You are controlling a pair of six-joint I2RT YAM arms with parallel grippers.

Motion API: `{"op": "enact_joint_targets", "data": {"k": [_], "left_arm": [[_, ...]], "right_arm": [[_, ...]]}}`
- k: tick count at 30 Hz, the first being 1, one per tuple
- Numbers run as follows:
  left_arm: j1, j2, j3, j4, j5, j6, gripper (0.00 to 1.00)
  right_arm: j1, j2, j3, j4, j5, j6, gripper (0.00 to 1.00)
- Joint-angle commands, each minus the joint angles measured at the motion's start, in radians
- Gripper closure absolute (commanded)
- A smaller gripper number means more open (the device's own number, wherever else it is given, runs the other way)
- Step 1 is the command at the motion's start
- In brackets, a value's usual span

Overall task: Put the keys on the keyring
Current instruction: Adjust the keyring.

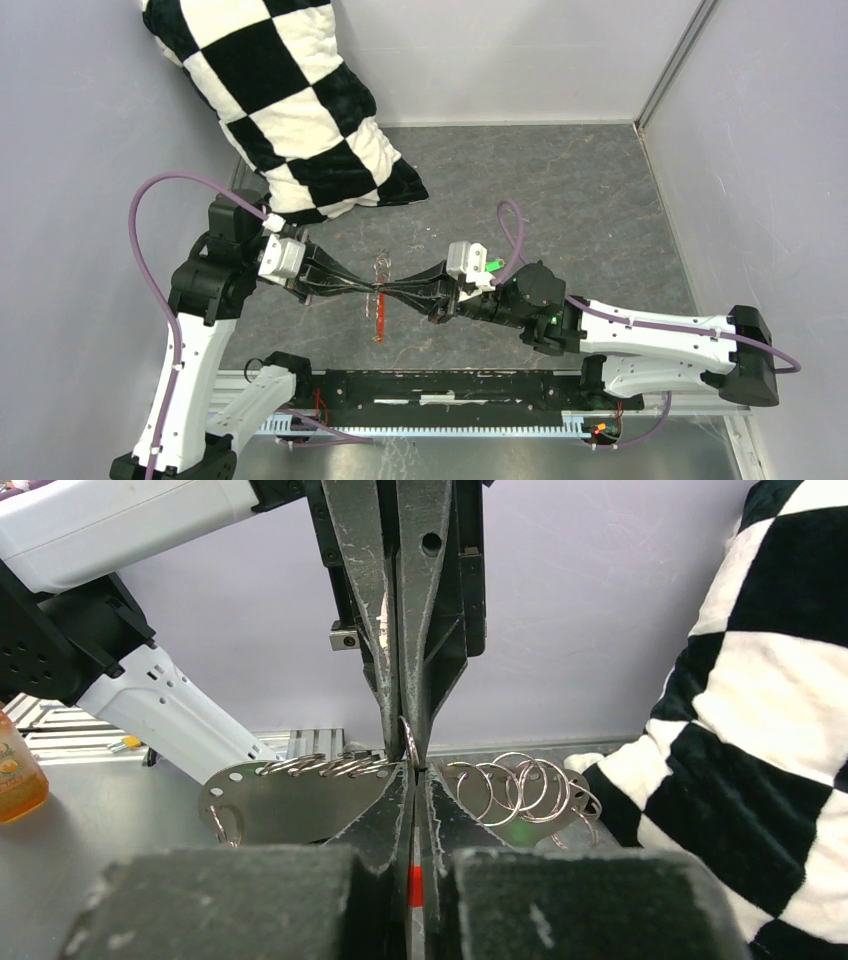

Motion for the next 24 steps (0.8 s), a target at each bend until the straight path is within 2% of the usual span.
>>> {"op": "enact_joint_targets", "data": {"k": [1,5,6,8,12,19,24], "left_arm": [[-0.007,-0.018,-0.021,0.011,0.069,0.056,0.98],[-0.008,-0.030,-0.050,0.014,0.004,0.076,0.96],[-0.008,-0.034,-0.056,0.018,-0.012,0.076,0.94],[-0.007,-0.041,-0.062,0.020,-0.041,0.072,0.82],[-0.007,-0.053,-0.061,0.049,-0.092,0.034,0.70],[-0.006,-0.092,-0.049,0.137,-0.170,-0.049,0.68],[-0.007,-0.090,-0.055,0.146,-0.162,-0.065,0.70]], "right_arm": [[-0.002,0.010,0.070,0.015,-0.015,0.010,0.99],[-0.002,0.021,0.118,-0.096,-0.008,0.000,1.00],[-0.002,0.022,0.131,-0.131,-0.002,-0.004,0.99],[-0.002,0.024,0.162,-0.217,0.012,-0.032,0.99],[-0.002,0.042,0.247,-0.438,0.042,-0.091,0.99],[-0.002,0.107,0.416,-0.766,0.079,-0.171,0.99],[-0.002,0.144,0.509,-0.884,0.083,-0.199,0.99]]}}
